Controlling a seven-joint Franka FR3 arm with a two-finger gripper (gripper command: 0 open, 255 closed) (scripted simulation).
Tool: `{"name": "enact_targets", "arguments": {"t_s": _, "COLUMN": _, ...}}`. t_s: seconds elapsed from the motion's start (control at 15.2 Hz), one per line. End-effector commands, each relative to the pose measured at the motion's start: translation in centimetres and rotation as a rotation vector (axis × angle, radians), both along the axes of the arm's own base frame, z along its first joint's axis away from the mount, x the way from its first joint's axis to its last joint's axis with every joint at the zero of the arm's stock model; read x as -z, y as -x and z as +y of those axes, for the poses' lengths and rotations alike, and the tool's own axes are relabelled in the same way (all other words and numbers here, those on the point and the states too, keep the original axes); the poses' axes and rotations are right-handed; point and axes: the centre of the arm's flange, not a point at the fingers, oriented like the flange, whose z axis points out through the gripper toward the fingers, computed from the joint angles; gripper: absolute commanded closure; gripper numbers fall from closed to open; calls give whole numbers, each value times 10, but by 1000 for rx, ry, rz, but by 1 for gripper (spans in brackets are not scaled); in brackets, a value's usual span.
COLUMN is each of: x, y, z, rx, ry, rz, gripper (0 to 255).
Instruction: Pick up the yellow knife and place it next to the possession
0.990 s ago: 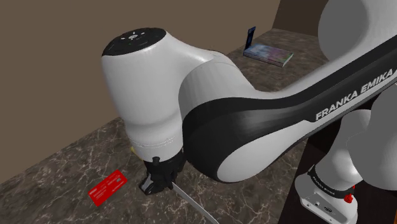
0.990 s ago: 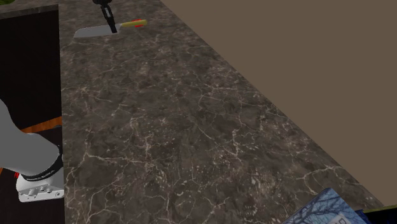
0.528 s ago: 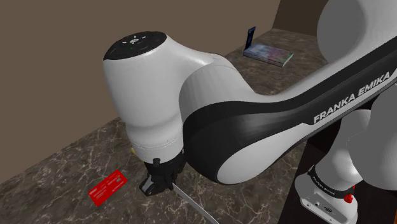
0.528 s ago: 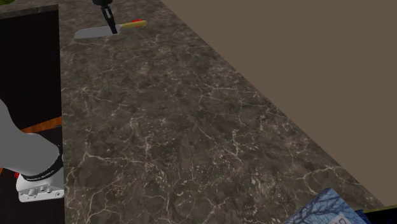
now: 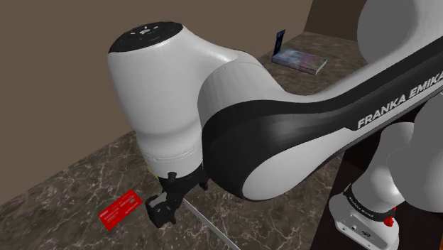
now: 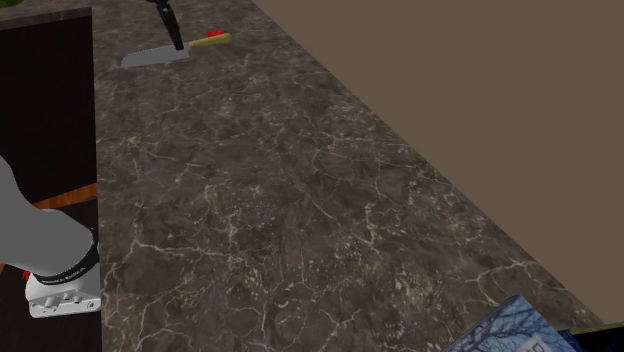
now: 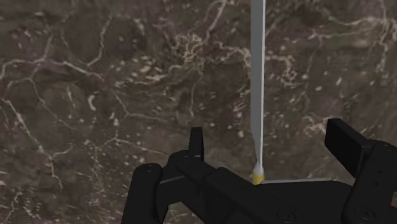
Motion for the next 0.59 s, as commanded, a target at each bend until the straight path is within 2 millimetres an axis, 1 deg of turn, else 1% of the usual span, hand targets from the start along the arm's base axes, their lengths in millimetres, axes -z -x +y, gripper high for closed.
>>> {"name": "enact_targets", "arguments": {"t_s": 0.0, "x": -27, "y": -1, "z": -1, "rx": 0, "ry": 0, "rz": 0, "gripper": 0}}
{"name": "enact_targets", "arguments": {"t_s": 0.07, "x": -37, "y": -1, "z": -1, "rx": 0, "ry": 0, "rz": 0, "gripper": 0}}
{"name": "enact_targets", "arguments": {"t_s": 0.53, "x": -37, "y": -1, "z": -1, "rx": 0, "ry": 0, "rz": 0, "gripper": 0}}
